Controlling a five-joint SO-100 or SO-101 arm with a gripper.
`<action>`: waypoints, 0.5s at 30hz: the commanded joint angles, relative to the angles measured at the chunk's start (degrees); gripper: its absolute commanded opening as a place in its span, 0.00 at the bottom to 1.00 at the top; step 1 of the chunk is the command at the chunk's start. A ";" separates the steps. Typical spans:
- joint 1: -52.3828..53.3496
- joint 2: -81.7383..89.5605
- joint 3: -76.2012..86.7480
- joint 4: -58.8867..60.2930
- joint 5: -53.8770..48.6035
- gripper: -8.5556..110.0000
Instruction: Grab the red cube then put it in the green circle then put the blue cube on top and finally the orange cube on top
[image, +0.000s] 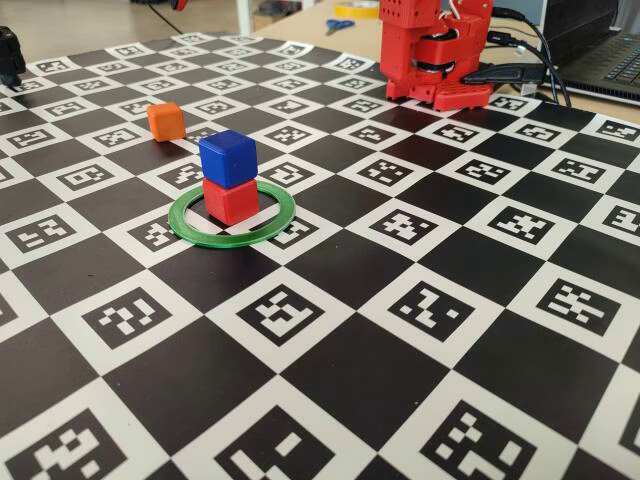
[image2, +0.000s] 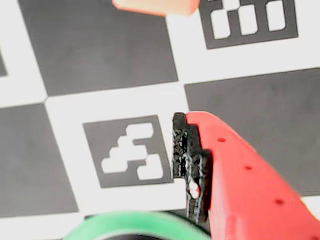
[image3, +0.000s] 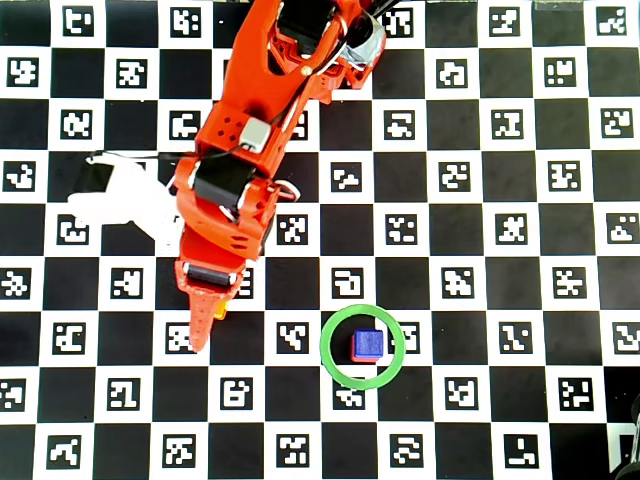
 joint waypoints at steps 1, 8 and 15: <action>0.53 0.09 -4.39 -1.14 0.44 0.51; 0.09 -3.43 -3.43 -3.69 3.34 0.51; 0.09 -7.21 -3.69 -4.48 3.87 0.51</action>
